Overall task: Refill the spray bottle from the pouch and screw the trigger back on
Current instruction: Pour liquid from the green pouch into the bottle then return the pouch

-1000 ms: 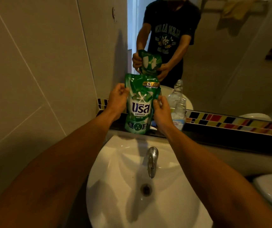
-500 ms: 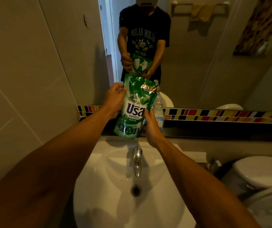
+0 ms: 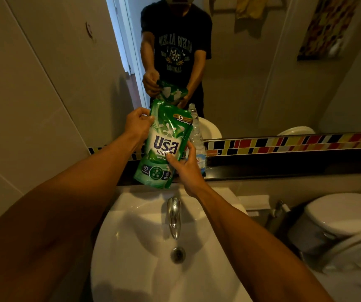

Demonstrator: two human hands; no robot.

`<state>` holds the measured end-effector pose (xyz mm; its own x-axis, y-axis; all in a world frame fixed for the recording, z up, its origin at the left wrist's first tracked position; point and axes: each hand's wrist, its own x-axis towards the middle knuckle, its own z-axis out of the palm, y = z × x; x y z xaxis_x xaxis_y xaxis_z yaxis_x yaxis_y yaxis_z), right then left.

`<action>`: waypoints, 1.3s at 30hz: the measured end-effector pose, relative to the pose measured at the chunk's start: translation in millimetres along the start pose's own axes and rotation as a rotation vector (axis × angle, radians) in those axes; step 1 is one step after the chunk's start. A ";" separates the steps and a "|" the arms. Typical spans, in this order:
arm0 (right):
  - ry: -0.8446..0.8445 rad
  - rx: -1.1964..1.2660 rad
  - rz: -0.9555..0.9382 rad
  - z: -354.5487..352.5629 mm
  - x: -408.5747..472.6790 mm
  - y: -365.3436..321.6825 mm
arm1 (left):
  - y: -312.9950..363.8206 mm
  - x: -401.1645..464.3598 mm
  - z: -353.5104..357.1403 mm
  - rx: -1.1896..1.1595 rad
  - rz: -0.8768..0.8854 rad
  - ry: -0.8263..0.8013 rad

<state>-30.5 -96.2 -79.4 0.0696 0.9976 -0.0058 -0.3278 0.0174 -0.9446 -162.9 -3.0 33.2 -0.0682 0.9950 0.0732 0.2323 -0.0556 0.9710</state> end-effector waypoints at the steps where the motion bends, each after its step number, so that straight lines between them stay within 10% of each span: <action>1: -0.002 0.010 -0.003 0.5 0.6 0.8 | 1.2 2.2 1.0 0.013 0.010 0.010; 39: -0.016 0.075 0.045 -2.6 12.9 -2.6 | 36.7 8.1 22.7 0.221 0.048 -0.083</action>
<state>-26.3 -83.5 -77.8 0.0377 0.9984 -0.0420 -0.4004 -0.0234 -0.9160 -132.9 4.9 64.3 0.0256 0.9956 0.0904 0.4405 -0.0924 0.8930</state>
